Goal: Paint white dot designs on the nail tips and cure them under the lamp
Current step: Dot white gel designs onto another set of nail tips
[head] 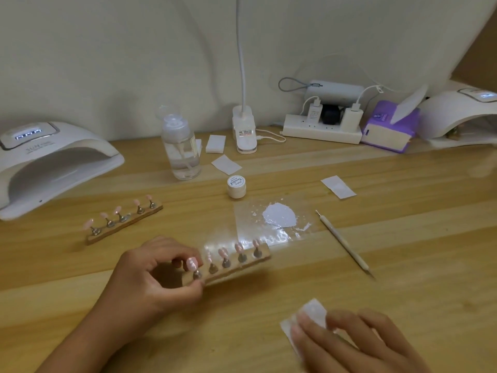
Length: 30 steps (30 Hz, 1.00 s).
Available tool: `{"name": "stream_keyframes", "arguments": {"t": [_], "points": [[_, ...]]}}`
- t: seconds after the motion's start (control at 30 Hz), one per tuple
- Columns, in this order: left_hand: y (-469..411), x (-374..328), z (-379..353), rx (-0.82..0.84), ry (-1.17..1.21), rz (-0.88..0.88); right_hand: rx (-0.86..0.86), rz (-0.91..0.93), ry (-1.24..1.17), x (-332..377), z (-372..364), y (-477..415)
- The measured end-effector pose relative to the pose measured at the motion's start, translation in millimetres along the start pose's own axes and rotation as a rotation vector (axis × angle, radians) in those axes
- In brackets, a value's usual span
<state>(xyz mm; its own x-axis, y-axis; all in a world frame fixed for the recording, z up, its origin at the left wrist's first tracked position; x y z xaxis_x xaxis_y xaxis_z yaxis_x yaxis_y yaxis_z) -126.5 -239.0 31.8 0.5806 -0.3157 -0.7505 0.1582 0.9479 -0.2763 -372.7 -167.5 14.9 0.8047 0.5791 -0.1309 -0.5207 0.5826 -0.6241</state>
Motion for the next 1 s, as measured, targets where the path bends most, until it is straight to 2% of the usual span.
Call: {"name": "stream_keyframes", "arguments": {"t": [0.1,0.27,0.3,0.4,0.5,0.57,0.7,0.77,0.87,1.0], "points": [[1.2,-4.5,-9.8,0.082,-0.087,-0.061,-0.034,-0.057,-0.007,-21.5,13.0,1.1],[1.1,-7.8,-22.9,0.151,-0.151,-0.087,0.084,-0.190,-0.135,-73.5,16.8,-11.8],[0.5,-8.9,-24.5,0.153,-0.170,-0.088,0.089,-0.264,-0.213,-84.5,19.1,-17.3],[-3.4,-11.4,-26.3,0.157,-0.241,-0.088,0.036,-0.643,-0.518,-127.4,27.4,-29.7],[-4.7,-19.0,-23.3,0.181,-0.356,-0.100,-0.050,-0.767,-0.512,-163.5,22.5,-38.1],[-5.4,-36.2,-19.7,0.131,-0.432,-0.162,-0.014,-0.830,-0.522,-177.7,10.5,-41.3],[-13.4,-105.5,-49.8,-0.123,-0.458,-0.408,0.035,-0.942,-0.673,-190.3,-23.6,-32.0],[-30.6,-128.3,-83.7,-0.091,-0.512,-0.333,0.014,-0.985,-0.732,-192.7,-36.3,-26.3],[-70.9,-143.6,-138.4,0.113,-0.717,-0.106,-0.057,-1.025,-0.714,-199.2,-42.5,-16.0],[-94.6,-140.6,-189.0,0.288,-0.819,-0.030,-0.124,-1.032,-0.707,-209.8,-35.7,-5.5]]}}
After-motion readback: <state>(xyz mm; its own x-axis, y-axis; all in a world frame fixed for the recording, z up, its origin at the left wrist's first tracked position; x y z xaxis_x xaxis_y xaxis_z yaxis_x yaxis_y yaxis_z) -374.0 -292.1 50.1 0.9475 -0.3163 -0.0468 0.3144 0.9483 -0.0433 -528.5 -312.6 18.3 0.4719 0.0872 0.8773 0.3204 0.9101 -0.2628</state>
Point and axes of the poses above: each hand's wrist, its own y-axis away from the middle knuckle, its own z-axis out of the back of the hand, x = y × z, the point moved 5 cm from there along -y, towards the middle knuckle, and after that the axes turned 2 degrees about -z, right-handed, at the moved point
